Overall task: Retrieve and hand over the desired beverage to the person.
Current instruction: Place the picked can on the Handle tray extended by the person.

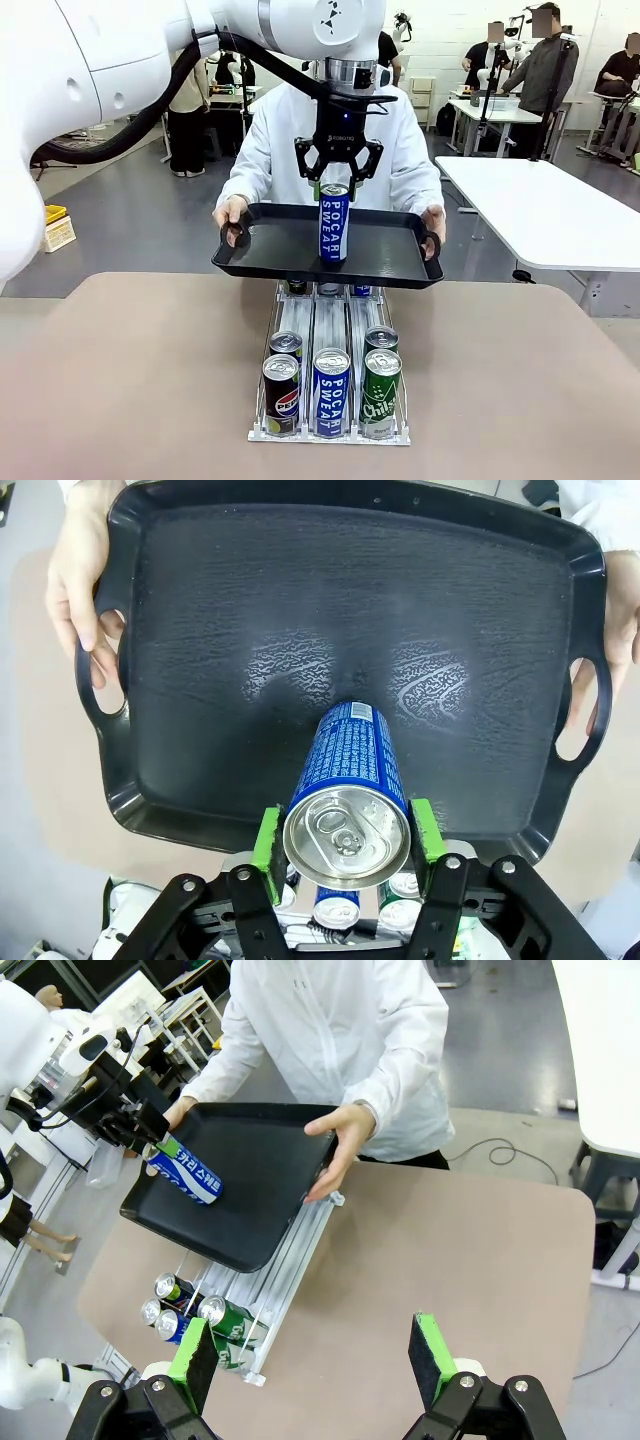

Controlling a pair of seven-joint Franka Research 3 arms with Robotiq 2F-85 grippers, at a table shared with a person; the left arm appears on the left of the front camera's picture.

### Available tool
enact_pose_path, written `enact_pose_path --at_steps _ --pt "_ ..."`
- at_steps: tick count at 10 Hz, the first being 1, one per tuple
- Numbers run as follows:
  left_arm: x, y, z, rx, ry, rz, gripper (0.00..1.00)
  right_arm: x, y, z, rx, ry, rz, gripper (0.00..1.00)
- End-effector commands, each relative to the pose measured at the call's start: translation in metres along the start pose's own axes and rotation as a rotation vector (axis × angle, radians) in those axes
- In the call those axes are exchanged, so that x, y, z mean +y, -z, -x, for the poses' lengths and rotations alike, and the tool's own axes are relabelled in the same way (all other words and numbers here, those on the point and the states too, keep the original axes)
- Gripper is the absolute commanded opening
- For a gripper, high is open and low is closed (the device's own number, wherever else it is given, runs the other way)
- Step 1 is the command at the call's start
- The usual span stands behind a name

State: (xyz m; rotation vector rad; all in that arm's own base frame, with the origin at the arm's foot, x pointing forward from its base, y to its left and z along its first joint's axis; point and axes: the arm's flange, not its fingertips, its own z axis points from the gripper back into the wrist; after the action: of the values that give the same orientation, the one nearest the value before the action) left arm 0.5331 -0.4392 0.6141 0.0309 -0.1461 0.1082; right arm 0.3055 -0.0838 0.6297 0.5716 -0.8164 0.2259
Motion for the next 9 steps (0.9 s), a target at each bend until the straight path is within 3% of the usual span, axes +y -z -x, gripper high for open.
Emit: enact_pose_path --at_steps 1,8,9 --pt "-0.012 -0.014 -0.015 -0.016 0.023 -0.019 1.00 -0.002 0.002 0.000 -0.004 -0.006 -0.027 1.00" --pt "-0.012 -0.015 -0.012 -0.006 0.052 -0.011 1.00 -0.002 0.002 0.000 -0.004 -0.006 -0.027 1.00" --pt "-0.010 -0.027 -0.003 0.002 0.067 0.035 1.00 -0.002 0.002 0.000 -0.004 -0.006 -0.027 1.00"
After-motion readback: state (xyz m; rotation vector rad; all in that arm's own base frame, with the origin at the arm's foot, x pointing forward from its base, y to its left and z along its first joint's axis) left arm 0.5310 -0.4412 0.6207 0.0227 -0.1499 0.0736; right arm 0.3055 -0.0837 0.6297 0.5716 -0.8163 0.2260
